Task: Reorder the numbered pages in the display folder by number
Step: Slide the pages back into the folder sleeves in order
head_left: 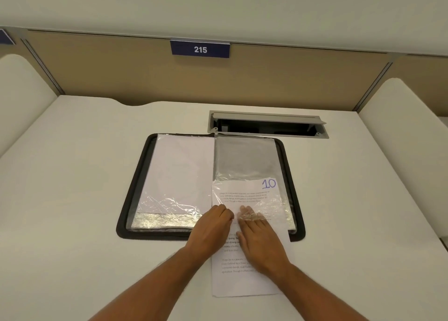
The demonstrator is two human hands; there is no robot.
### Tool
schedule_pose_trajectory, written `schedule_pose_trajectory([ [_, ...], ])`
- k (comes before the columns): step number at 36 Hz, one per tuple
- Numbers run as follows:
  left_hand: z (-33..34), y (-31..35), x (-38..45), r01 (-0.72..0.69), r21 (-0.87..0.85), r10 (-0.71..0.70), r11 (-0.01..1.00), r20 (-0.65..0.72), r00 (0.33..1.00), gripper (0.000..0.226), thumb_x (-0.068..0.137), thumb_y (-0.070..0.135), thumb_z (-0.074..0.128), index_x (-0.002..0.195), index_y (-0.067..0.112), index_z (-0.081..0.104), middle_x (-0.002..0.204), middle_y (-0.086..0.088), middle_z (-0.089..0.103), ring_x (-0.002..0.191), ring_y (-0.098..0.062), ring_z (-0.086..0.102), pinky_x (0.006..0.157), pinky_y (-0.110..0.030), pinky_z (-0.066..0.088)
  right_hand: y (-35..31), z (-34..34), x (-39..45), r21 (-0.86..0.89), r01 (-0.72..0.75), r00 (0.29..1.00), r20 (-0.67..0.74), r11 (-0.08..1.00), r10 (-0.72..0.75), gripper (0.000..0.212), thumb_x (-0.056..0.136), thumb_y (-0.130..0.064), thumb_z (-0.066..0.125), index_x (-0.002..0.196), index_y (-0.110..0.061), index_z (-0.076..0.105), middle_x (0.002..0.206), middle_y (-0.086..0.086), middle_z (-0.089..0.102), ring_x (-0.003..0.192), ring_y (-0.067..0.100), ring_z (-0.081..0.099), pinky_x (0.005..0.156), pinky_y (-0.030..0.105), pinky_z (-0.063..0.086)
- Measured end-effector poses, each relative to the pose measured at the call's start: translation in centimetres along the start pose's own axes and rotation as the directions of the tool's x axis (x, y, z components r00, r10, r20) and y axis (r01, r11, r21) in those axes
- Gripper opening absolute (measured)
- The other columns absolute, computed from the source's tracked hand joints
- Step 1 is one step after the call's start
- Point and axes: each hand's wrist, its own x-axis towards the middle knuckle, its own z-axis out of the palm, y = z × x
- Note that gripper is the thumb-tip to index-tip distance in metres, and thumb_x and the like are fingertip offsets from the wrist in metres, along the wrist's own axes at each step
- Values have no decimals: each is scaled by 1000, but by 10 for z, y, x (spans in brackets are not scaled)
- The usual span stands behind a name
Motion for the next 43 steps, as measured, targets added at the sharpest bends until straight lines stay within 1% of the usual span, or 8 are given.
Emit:
schedule_pose_trajectory([
  [3, -1, 0, 0, -1, 11, 2, 1000, -6, 1000, 3, 93, 16, 65, 95, 18, 63, 90, 2, 62, 76, -15, 58, 62, -28, 54, 4, -2, 16, 11, -12, 1000, 7, 1000, 12, 63, 108, -51, 16, 164, -24, 6, 169, -10, -6, 156, 5, -8, 126, 31, -6],
  [9, -1, 0, -1, -10, 31, 11, 999, -31, 999, 4, 94, 16, 61, 91, 19, 62, 86, 3, 60, 74, -15, 55, 59, -29, 51, 10, -3, 40, -15, -37, 999, -2, 999, 37, 63, 108, -52, 15, 163, -26, -3, 168, -6, -12, 156, 11, -11, 126, 34, -12],
  [14, -1, 0, -1, 11, 30, -10, 999, -27, 1000, 4, 95, 15, 61, 93, 19, 64, 88, 3, 60, 75, -14, 55, 60, -29, 52, 12, 2, 41, 14, -16, 998, -52, 1000, 17, 64, 106, -52, 14, 163, -23, 7, 169, -3, 1, 157, 14, 1, 127, 35, -4],
  [19, -2, 2, -3, -6, 20, 6, 1000, -31, 999, 5, 93, 15, 67, 95, 19, 64, 89, 4, 61, 75, -12, 55, 62, -23, 50, 7, 2, 12, 30, 64, 988, -140, 997, -59, 57, 108, -41, 24, 151, -14, 49, 158, 3, 45, 148, 19, 39, 123, 40, 28],
  [22, -1, 1, -4, -32, 23, 32, 999, -29, 999, 9, 90, 15, 71, 94, 19, 64, 88, 3, 62, 74, -13, 56, 61, -24, 53, 2, 3, -4, -61, 169, 970, -167, 984, -177, 52, 108, -35, 30, 140, -9, 62, 146, 8, 58, 138, 22, 53, 118, 39, 32],
  [25, -2, 3, -4, -35, 28, 36, 999, -41, 998, 10, 90, 12, 70, 93, 18, 63, 87, 3, 61, 73, -14, 55, 60, -26, 53, 0, 5, -6, -68, 163, 977, -130, 984, -171, 57, 109, -38, 22, 143, -11, 58, 149, 6, 55, 140, 21, 51, 120, 37, 25],
  [33, -5, 3, -3, -42, 58, 42, 997, -2, 999, 15, 85, 7, 71, 93, 18, 63, 86, 2, 61, 73, -16, 54, 60, -28, 51, 0, 5, 18, -8, 96, 995, -28, 995, -96, 59, 110, -45, 14, 164, -22, 17, 170, -5, 9, 157, 11, 8, 127, 37, 7],
  [43, -5, 14, 8, -26, 28, 26, 999, 11, 1000, 14, 88, 7, 66, 95, 18, 62, 90, 3, 60, 77, -16, 54, 63, -27, 48, 1, 10, 7, -34, 76, 986, -148, 997, -80, 58, 110, -42, 24, 157, -11, 38, 161, 7, 40, 148, 23, 39, 121, 41, 25],
])
